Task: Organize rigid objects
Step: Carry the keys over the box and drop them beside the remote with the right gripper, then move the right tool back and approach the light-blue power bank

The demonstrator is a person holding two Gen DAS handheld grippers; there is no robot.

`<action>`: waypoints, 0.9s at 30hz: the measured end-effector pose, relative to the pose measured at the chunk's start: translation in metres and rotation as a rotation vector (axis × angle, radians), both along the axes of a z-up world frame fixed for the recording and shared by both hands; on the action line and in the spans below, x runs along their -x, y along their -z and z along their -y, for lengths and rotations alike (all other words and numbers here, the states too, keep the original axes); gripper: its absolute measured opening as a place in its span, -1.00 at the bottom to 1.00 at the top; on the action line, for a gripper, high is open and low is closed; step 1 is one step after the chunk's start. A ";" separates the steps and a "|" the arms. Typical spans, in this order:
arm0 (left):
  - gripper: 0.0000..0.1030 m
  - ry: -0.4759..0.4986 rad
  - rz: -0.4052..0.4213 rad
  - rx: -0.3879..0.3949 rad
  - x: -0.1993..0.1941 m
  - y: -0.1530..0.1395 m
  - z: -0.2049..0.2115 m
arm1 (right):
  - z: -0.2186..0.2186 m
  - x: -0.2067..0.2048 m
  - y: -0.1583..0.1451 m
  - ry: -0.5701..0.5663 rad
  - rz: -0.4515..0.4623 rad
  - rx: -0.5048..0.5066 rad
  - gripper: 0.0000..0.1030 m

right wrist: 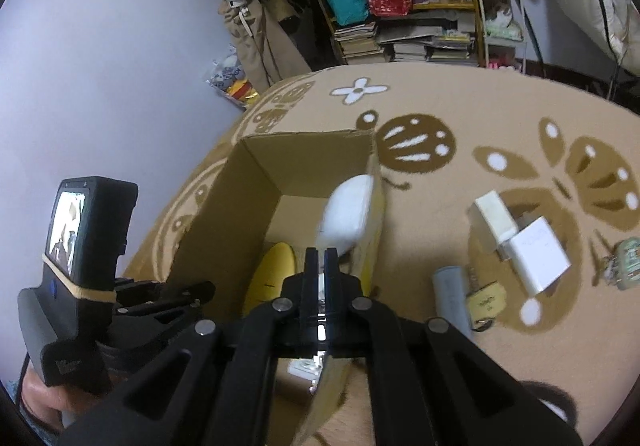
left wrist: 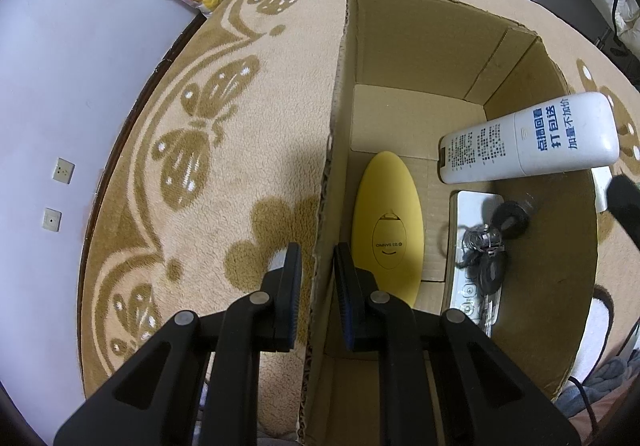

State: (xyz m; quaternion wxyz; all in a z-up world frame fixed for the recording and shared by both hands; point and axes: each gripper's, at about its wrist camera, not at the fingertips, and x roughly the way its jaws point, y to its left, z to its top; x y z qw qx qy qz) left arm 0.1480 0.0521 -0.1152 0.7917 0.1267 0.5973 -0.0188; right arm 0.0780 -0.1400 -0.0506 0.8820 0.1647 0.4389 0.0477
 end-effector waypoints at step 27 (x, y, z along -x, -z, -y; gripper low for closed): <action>-0.67 0.004 0.004 -0.011 0.002 0.001 0.002 | 0.072 0.025 0.070 0.122 -0.140 0.032 0.73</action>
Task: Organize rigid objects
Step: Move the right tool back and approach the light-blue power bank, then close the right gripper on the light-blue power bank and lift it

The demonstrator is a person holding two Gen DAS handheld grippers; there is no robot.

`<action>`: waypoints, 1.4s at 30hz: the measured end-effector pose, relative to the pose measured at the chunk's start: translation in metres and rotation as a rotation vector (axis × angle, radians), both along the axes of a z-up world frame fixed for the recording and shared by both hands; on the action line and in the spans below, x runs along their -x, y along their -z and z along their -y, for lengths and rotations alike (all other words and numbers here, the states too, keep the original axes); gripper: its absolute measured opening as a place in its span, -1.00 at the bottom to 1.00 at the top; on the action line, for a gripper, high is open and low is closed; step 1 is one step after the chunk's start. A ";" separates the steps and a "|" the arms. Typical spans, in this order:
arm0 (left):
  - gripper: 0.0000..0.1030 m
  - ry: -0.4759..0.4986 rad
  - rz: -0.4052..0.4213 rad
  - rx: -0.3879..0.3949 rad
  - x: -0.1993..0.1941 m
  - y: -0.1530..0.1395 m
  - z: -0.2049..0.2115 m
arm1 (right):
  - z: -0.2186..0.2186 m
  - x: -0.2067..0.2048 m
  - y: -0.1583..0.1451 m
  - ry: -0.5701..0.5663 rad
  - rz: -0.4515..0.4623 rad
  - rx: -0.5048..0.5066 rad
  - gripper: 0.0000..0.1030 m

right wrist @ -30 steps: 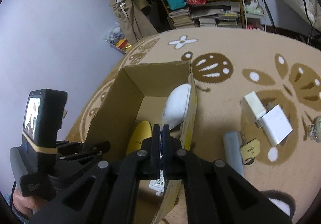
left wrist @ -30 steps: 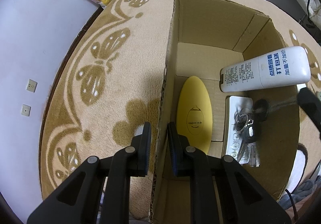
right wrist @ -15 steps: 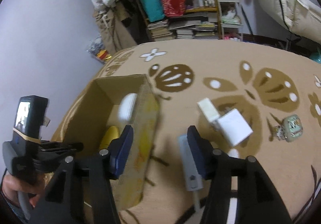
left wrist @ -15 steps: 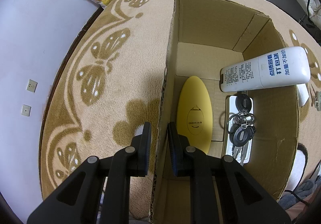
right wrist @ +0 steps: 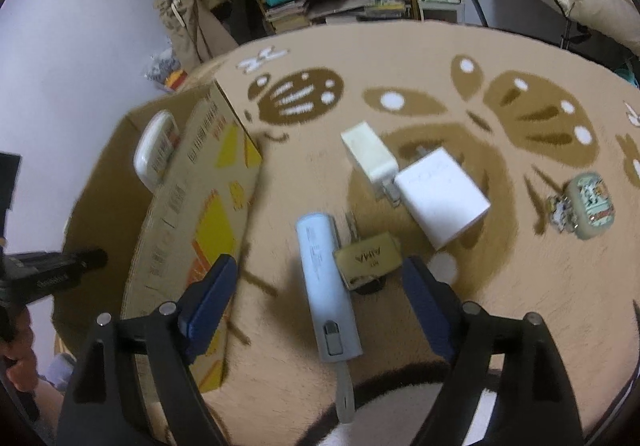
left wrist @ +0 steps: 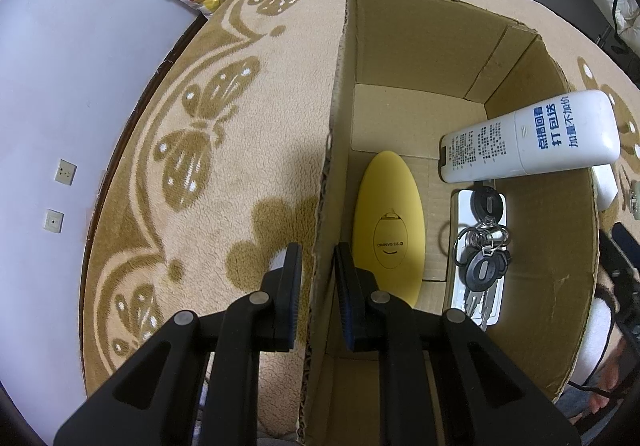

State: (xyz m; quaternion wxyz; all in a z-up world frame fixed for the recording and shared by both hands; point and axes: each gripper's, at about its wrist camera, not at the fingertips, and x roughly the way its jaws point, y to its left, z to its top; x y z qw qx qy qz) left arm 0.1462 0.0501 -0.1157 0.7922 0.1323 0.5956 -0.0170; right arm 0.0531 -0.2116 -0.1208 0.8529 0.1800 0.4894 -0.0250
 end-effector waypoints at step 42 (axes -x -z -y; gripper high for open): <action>-0.67 0.003 0.000 -0.004 0.000 -0.001 0.000 | -0.023 -0.010 0.047 -0.033 -0.062 0.024 -0.42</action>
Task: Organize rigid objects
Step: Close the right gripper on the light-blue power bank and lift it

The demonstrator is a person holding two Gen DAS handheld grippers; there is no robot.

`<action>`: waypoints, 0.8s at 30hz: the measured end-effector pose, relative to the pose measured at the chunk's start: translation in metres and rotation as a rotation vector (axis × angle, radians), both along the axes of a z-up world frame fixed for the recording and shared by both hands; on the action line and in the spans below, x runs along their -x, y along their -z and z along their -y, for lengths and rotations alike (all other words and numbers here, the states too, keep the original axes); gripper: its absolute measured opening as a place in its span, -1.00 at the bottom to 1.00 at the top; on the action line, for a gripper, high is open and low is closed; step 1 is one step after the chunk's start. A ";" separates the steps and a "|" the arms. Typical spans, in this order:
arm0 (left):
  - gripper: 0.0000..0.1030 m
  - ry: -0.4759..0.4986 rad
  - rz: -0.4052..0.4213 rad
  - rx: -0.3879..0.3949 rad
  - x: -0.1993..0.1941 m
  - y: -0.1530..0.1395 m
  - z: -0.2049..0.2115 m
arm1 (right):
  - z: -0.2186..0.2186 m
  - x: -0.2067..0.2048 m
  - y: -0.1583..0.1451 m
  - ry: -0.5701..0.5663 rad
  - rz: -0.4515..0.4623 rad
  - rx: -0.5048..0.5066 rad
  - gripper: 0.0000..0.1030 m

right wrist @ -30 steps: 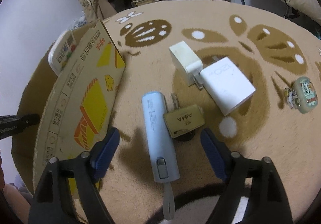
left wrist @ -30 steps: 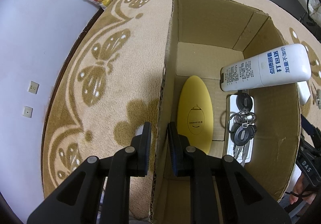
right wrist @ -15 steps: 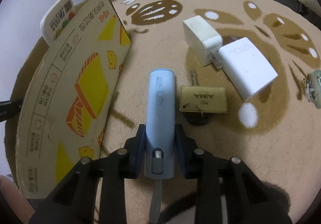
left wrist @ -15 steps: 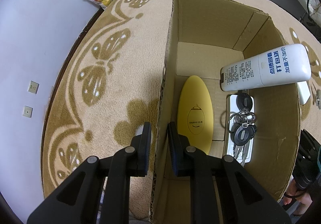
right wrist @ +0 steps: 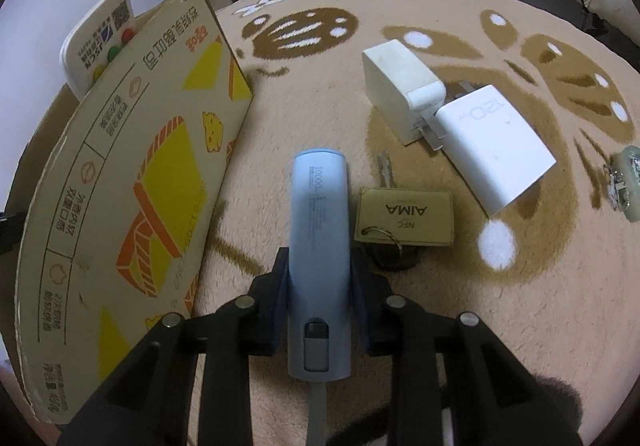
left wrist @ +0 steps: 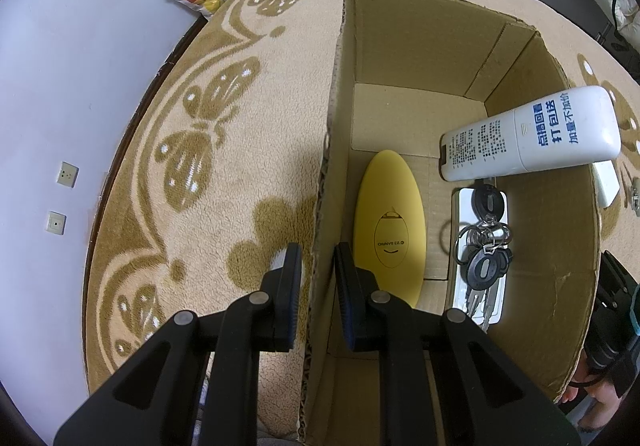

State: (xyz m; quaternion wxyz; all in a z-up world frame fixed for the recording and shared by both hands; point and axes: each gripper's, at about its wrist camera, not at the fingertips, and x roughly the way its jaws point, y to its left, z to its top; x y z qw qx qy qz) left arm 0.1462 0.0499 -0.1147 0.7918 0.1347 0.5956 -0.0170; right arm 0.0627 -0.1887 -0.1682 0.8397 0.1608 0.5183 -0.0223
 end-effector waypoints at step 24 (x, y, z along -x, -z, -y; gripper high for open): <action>-0.67 -0.003 -0.002 0.004 0.000 0.000 -0.001 | 0.032 0.011 -0.041 0.128 0.160 -0.183 -0.43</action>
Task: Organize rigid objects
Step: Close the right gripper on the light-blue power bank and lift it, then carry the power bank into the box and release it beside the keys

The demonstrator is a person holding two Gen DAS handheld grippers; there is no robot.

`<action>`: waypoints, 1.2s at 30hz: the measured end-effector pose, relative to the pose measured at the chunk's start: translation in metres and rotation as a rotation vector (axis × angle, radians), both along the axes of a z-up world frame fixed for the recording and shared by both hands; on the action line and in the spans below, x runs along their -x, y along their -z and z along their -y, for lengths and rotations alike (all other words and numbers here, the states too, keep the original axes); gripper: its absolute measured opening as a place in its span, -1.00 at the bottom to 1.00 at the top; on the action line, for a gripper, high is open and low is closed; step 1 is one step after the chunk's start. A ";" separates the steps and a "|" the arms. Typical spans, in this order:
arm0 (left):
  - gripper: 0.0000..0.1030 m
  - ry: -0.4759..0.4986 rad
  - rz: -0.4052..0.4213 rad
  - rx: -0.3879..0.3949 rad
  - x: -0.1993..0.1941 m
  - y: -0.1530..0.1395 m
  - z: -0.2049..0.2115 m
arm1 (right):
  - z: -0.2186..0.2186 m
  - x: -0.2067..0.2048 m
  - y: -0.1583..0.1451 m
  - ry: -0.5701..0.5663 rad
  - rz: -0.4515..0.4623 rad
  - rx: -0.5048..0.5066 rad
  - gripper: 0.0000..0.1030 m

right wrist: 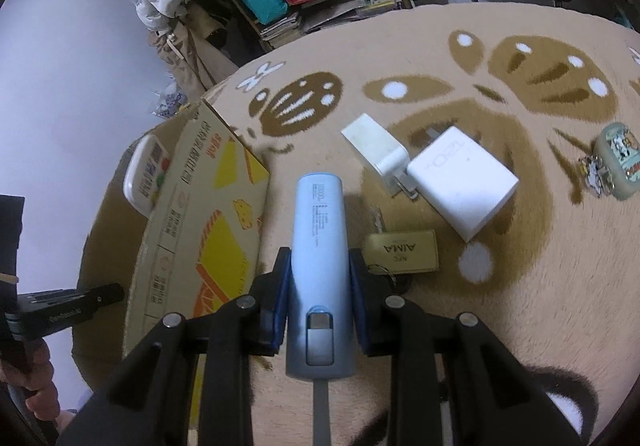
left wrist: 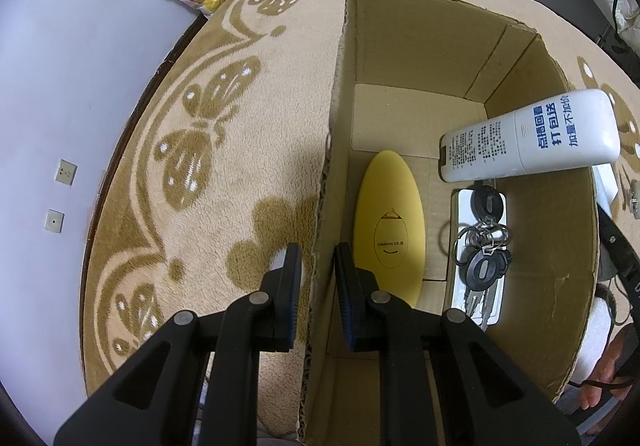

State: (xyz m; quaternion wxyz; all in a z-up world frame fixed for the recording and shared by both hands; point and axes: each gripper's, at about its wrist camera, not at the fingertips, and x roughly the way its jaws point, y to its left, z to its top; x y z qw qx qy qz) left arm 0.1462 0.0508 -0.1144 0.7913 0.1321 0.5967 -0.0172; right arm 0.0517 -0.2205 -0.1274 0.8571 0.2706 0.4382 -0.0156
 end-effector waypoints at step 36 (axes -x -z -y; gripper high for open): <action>-0.67 0.014 0.007 -0.025 0.001 0.001 0.006 | -0.096 -0.026 -0.082 -0.268 0.174 0.071 -0.43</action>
